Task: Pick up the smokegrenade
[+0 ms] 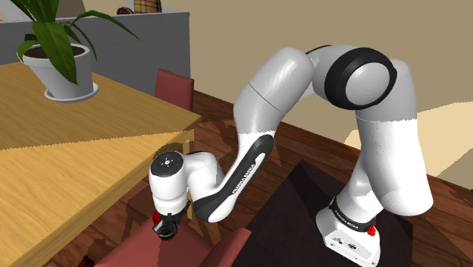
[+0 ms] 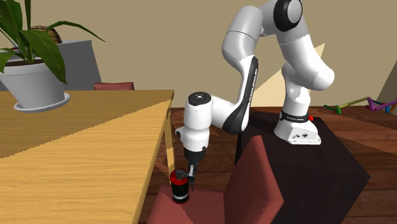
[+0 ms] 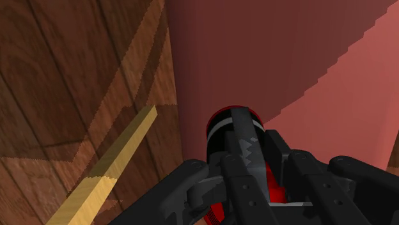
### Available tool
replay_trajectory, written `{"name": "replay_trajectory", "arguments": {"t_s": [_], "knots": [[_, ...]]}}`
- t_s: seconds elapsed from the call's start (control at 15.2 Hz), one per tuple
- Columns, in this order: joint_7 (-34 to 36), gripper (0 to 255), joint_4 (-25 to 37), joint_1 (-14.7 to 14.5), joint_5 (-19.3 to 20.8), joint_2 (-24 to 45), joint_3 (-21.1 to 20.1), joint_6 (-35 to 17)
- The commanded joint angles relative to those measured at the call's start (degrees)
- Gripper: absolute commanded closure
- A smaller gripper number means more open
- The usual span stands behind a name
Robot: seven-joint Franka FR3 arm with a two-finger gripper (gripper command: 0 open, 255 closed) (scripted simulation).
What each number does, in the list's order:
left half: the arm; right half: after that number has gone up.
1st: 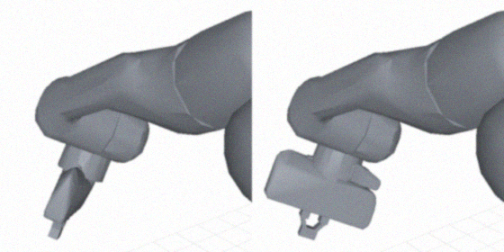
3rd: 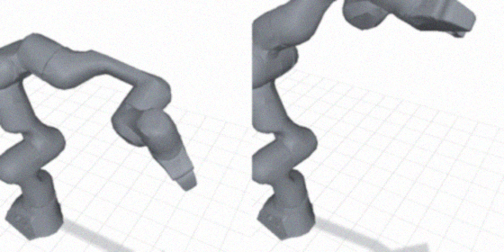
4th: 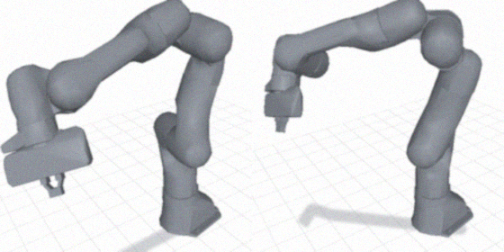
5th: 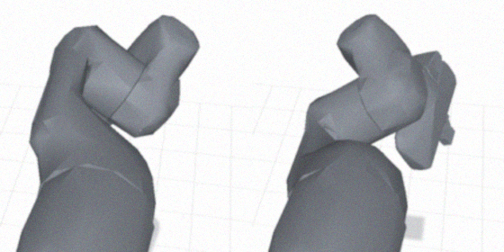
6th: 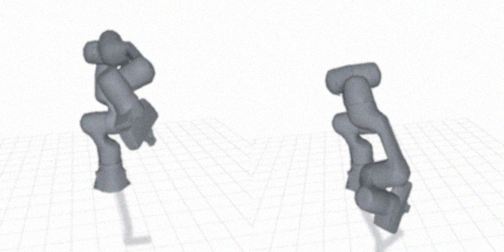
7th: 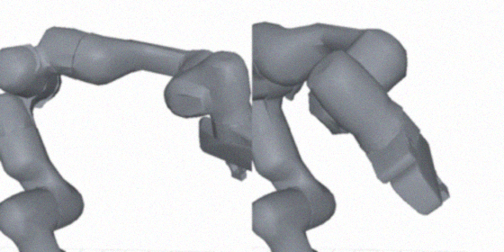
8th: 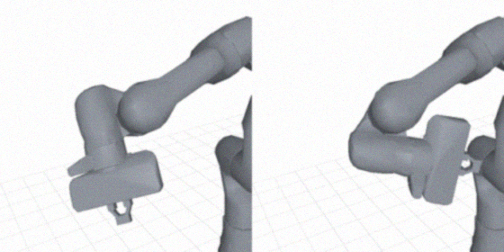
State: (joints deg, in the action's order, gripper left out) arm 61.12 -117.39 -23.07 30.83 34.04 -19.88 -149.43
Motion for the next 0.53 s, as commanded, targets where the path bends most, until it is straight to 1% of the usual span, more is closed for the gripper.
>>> {"name": "replay_trajectory", "arguments": {"t_s": [0.0,0.46], "knots": [[0.0,255,0.1,0.0,0.0,0.2,0.1,0.0],[-2.3,255,-1.0,2.0,-3.0,-4.4,-2.6,3.3]]}}
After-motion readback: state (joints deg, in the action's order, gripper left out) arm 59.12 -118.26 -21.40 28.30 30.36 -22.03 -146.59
